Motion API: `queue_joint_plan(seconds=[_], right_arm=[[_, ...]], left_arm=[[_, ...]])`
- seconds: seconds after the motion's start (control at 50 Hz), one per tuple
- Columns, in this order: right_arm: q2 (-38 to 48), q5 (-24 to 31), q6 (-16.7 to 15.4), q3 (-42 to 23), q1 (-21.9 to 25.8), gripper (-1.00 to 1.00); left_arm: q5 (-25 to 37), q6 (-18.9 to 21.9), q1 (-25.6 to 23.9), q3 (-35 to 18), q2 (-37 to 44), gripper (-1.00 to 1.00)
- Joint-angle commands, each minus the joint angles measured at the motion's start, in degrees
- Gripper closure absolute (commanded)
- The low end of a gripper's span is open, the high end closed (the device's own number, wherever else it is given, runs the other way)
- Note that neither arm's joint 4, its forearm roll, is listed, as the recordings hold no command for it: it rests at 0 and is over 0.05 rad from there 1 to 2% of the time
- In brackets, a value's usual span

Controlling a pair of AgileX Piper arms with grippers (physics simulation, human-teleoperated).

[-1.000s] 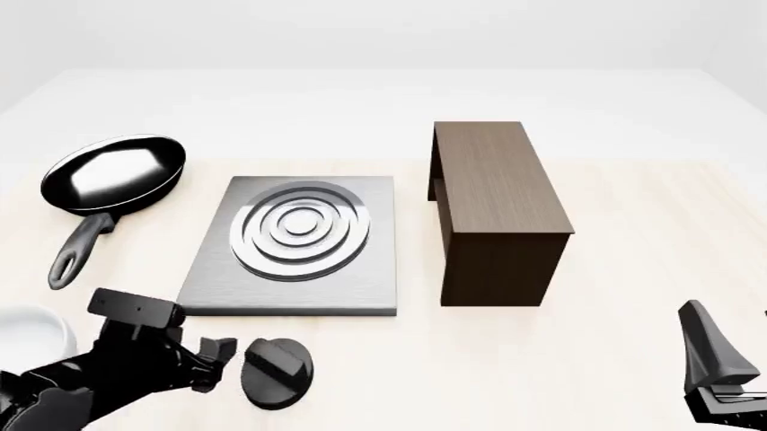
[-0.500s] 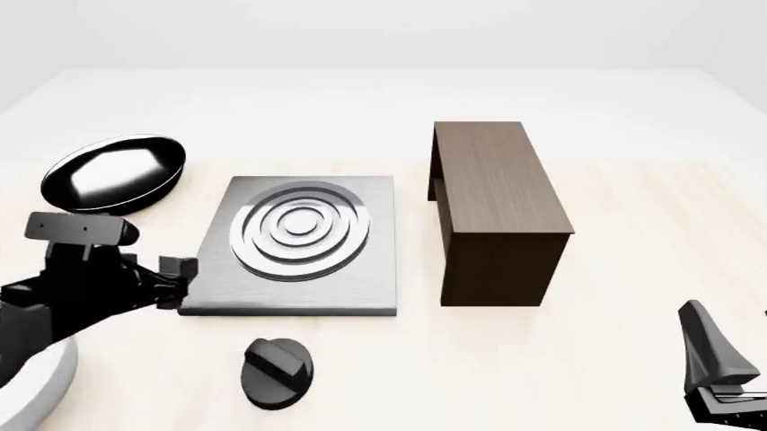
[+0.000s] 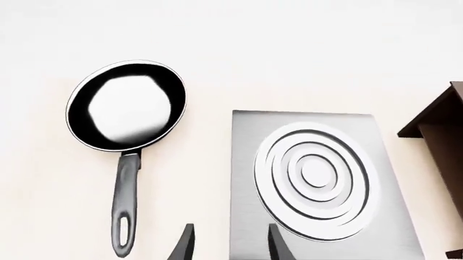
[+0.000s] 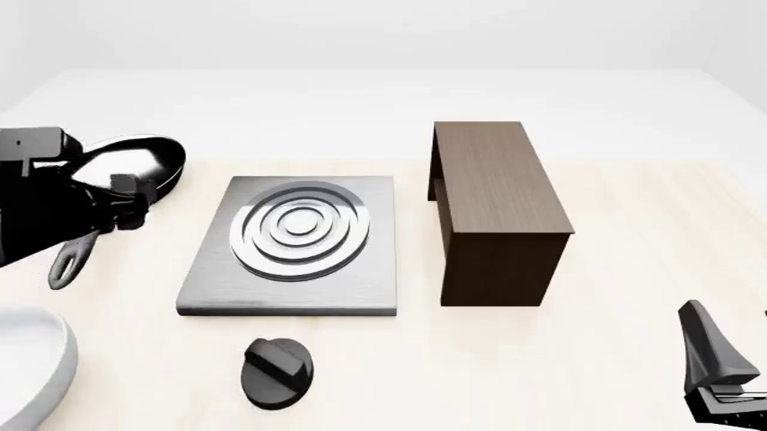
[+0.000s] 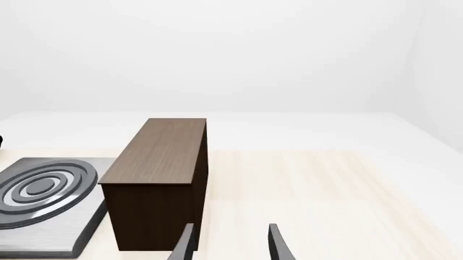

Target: Turn on the stove.

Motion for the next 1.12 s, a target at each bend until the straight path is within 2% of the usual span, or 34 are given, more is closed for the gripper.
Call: queue_joint_plan(seconds=[0.02, 0.26, 0.6, 0.74, 0.8, 0.96, 1.12], right_arm=[[0.0, 0.0, 0.0, 0.0, 0.0, -1.0], [0.0, 0.0, 0.0, 0.0, 0.0, -1.0], [0.0, 0.0, 0.0, 0.0, 0.0, -1.0], [-0.1, 0.0, -0.1, 0.0, 0.1, -1.0], [-0.1, 0.0, 0.0, 0.0, 0.1, -1.0], [-0.1, 0.0, 0.0, 0.0, 0.1, -1.0], [-0.1, 0.0, 0.0, 0.0, 0.1, -1.0]], left_arm=[[0.4, 1.0, 4.8, -4.7, -0.2, -1.0], [2.5, -1.0, 6.3, -8.4, 0.0, -1.0], [3.0, -2.1, 6.5, -9.3, 0.4, -1.0], [3.9, -3.3, 5.3, -9.6, -0.4, -1.0], [6.0, -5.0, 2.5, -9.6, -2.0, -1.0], [10.6, -6.3, -0.3, -11.6, -6.7, -1.0], [11.5, -7.0, -1.0, -11.1, -7.7, -1.0]])
